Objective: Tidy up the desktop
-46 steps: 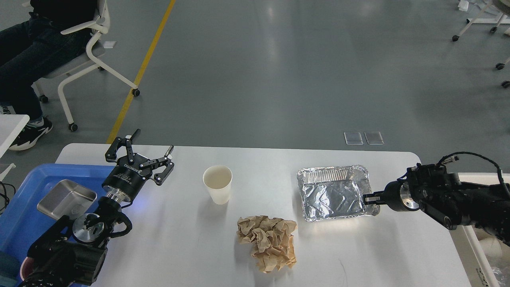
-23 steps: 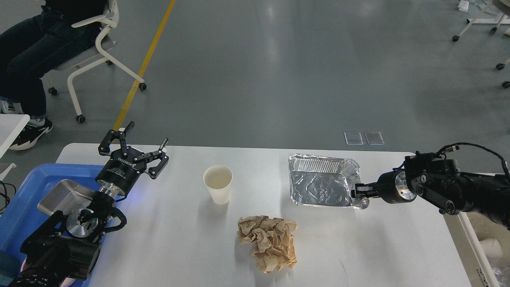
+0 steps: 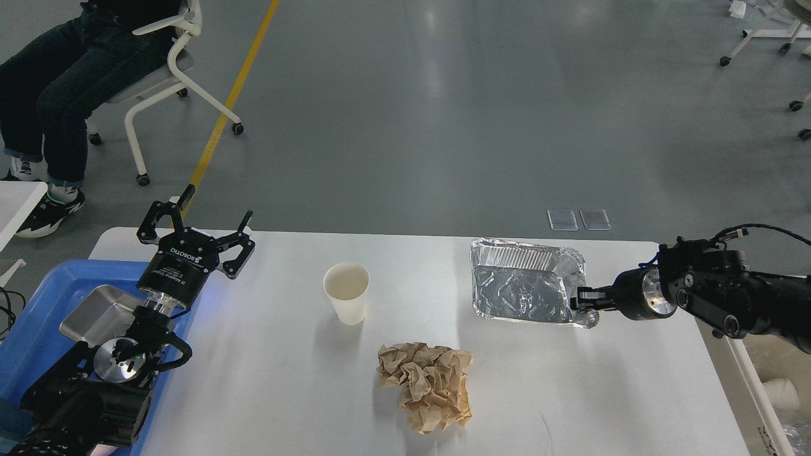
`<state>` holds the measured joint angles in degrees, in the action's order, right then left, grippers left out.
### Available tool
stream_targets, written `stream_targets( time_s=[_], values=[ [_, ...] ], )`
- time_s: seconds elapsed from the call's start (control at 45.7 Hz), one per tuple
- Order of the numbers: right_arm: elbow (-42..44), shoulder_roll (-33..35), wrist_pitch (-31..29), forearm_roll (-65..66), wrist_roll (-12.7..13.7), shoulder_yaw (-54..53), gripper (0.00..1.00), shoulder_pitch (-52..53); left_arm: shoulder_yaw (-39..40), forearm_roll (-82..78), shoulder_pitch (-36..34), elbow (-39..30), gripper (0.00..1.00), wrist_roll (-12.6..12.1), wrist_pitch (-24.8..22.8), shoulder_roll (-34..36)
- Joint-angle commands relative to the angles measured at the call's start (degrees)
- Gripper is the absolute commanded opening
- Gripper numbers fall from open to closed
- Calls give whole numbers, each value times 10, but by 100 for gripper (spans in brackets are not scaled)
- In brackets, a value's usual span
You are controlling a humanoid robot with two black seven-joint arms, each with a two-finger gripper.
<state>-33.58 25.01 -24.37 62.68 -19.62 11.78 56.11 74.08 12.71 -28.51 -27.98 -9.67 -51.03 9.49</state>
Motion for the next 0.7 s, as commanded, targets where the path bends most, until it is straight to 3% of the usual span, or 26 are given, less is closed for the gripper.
stream_targets(
  time_s=[0.0,0.131,0.241,0.35,0.46,0.679],
  values=[
    [-3,7,-2,-12,3,0,0,1,-4,-22,-6,0,98,4,6,11],
    [-4,8,0,-14,4,0,0,1,-6,-73,-15,-2,98,27,9,6],
    [-4,8,1,-14,4,-1,0,0,-21,-131,-17,-15,98,28,15,13],
    [-4,8,2,-15,4,-3,0,0,-66,-245,-27,-56,98,26,67,48],
    [-4,7,4,-15,4,-4,0,1,-113,-393,-18,-168,98,28,168,132],
    [-4,7,6,-15,4,-14,0,8,-128,-520,60,-428,98,19,219,289]
  ],
)
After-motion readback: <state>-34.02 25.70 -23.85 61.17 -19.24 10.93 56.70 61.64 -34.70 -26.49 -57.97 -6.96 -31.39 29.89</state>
